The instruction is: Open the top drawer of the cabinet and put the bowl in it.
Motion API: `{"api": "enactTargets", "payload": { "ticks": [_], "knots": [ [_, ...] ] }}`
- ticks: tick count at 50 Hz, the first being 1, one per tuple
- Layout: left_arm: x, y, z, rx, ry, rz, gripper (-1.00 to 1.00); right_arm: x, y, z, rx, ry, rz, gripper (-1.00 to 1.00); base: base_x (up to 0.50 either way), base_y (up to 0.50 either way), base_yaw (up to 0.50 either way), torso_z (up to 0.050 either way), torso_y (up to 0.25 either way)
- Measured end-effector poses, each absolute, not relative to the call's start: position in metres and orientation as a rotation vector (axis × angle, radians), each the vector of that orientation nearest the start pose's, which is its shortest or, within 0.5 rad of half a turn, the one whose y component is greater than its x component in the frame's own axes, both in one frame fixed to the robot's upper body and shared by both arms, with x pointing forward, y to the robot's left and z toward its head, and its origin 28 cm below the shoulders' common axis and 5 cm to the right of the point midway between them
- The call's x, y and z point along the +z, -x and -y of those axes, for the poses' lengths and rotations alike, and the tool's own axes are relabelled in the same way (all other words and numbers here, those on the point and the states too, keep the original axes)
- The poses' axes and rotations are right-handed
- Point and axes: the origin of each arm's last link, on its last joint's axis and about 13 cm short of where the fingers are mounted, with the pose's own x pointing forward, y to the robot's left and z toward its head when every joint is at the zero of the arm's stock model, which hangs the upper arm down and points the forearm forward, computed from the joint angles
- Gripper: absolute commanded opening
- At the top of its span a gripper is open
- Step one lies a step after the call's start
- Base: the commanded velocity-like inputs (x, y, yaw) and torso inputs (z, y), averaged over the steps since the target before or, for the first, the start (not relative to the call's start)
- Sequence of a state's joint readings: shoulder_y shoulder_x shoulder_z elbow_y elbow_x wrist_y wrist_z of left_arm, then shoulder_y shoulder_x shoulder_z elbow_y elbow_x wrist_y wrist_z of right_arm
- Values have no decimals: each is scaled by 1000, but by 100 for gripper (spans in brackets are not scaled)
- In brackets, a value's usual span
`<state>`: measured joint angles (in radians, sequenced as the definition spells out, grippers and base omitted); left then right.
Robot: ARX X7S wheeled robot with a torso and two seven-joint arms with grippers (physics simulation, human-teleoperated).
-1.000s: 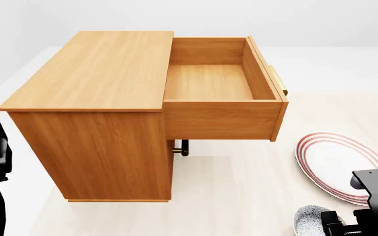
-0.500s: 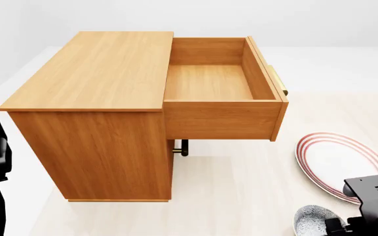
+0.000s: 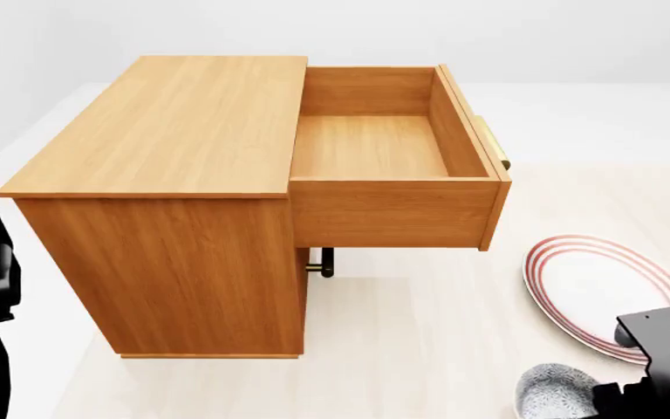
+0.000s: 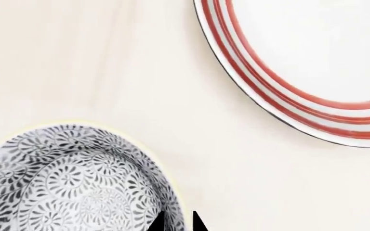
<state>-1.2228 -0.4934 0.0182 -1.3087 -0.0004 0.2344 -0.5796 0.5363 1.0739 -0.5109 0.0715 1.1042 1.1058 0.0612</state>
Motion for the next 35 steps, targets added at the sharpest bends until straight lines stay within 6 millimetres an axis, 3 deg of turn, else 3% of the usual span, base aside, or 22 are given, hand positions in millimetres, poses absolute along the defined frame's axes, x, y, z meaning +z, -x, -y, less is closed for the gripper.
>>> {"api": "enactTargets", "payload": {
  "ticks": [22, 35],
  "knots": [
    [180, -378, -414, 1022, -172, 205, 100, 175, -198, 291, 69, 153, -867, -100, 0, 0, 0, 0, 0],
    [180, -378, -414, 1023, -171, 205, 100, 209, -199, 292, 8, 159, -768, -100, 0, 0, 0, 0, 0]
  ]
}}
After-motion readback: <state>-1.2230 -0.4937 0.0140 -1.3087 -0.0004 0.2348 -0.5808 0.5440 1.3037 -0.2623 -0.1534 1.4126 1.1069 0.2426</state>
